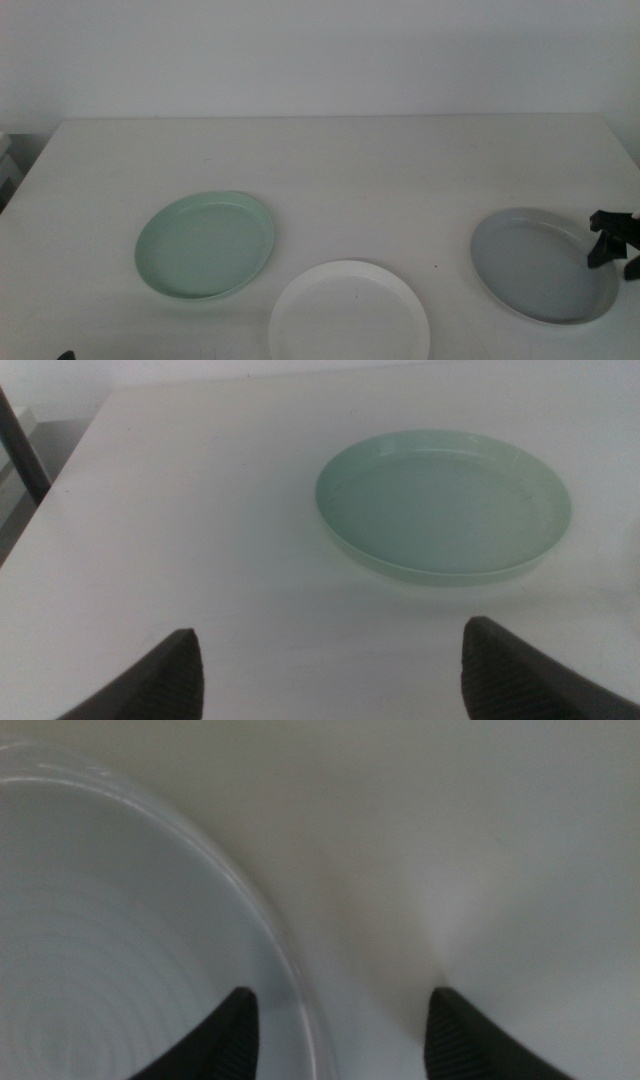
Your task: Stack the three bowls on top of each other.
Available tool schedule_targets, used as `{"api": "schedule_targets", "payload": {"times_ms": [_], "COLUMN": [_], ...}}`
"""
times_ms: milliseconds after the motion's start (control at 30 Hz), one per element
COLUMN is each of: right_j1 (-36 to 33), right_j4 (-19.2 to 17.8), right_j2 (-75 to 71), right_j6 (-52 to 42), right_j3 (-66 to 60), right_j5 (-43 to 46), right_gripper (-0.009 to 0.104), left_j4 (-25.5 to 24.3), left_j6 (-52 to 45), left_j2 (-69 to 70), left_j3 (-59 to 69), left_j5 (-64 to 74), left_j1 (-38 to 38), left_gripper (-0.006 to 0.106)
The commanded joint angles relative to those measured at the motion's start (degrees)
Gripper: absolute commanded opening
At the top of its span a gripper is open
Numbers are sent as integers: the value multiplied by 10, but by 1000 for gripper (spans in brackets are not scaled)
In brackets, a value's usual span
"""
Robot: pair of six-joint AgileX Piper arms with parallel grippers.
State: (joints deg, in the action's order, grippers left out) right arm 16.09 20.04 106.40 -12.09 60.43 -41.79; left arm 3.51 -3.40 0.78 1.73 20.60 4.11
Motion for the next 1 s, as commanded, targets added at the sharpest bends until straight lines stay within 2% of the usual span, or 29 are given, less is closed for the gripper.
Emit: {"api": "schedule_targets", "payload": {"times_ms": [0,67,200,300,467,567,733,967], "right_j1": [-1,-5,-10,-19,-74,-137,-237,-381], "right_j4": [23,23,25,31,34,37,46,46], "right_j2": [-16,-13,-16,-46,-133,-197,-224,-222], "right_j6": [-12,-20,-16,-2,6,40,66,99], "right_j3": [17,17,18,18,18,18,18,8], "right_j5": [16,26,29,17,1,-17,-37,-4], "right_gripper": [39,29,-1,-1,-1,-1,-1,-1], "left_j4": [2,2,2,2,2,2,2,2], "left_j6": [5,5,5,5,5,5,5,5], "left_j2": [7,7,7,7,7,7,7,7], "left_j3": [-2,-2,-2,-2,-2,-2,-2,-2], "left_j5": [-39,-39,-39,-39,-39,-39,-39,-39], "left_j1": [-1,-1,-1,-1,-1,-1,-1,-1], "left_gripper": [86,86,86,86,86,86,86,86]}}
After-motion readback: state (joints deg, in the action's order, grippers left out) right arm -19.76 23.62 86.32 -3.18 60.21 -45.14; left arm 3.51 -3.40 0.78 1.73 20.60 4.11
